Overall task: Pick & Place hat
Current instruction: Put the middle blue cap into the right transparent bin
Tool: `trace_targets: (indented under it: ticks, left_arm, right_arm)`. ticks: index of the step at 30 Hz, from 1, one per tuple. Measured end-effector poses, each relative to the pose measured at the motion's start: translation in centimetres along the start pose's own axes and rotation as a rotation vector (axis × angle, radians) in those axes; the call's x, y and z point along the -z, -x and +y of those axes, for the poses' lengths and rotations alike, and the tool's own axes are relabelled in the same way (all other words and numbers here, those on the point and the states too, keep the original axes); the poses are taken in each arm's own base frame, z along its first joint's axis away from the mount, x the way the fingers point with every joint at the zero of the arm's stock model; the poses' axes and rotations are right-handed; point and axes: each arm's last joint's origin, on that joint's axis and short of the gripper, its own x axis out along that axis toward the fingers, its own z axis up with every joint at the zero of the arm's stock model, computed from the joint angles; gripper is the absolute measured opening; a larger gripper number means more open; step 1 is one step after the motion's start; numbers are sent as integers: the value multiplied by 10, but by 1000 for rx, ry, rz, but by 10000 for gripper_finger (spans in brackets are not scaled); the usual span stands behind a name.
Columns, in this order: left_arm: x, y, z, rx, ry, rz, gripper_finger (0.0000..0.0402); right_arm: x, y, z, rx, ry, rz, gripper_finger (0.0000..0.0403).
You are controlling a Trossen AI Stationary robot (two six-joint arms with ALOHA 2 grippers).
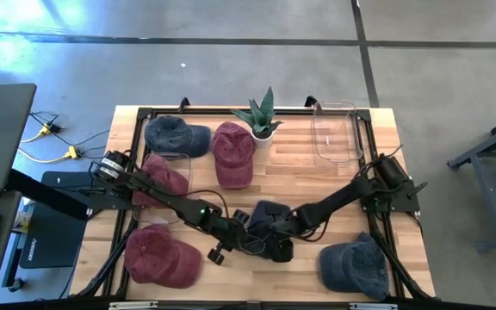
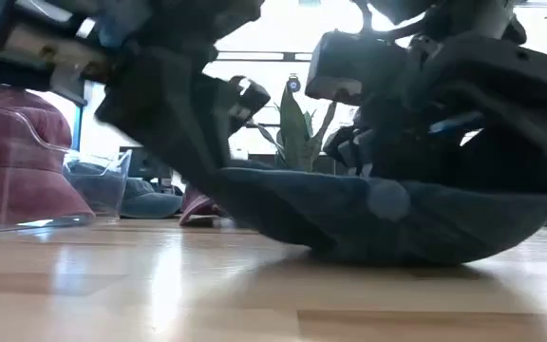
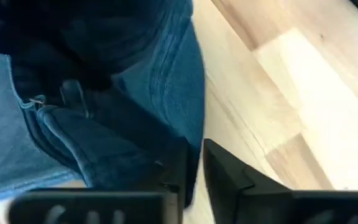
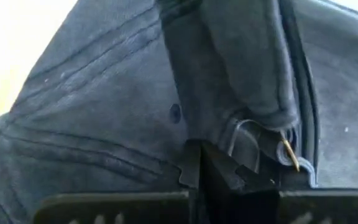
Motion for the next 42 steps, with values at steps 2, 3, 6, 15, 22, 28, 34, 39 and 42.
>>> trace_targets:
  ticks: [2, 3, 6, 15, 22, 28, 34, 39, 42]
  left_arm:
    - [-10, 5, 2, -6, 0, -9, 79]
    - [-15, 7, 2, -7, 3, -22, 92]
    - [-27, 13, 3, 9, 44, -42, 126]
    - [-48, 43, -5, -117, 216, 144, 149]
    - [-28, 29, -29, -335, 341, 133, 150]
    - [-17, 18, -33, -466, 486, 11, 150]
    - [-23, 12, -32, -443, 463, -108, 150]
    - [-35, 8, -32, -412, 450, -223, 150]
    - [-34, -3, -33, -395, 435, -236, 150]
  right_arm:
    - [-1, 8, 2, 18, 18, -4, 2]
    - [-2, 14, 3, 41, 23, -14, 1]
    - [-6, 36, 9, 103, 21, -52, 5]
    - [-12, 72, 46, -9, 128, -188, 78]
    - [4, 46, 80, -71, 200, -198, 194]
    - [16, 33, 85, 60, 175, -176, 222]
    - [27, 13, 83, 81, 193, -108, 192]
    - [26, 10, 73, 195, 176, -114, 127]
    - [25, 9, 68, 247, 179, -115, 69]
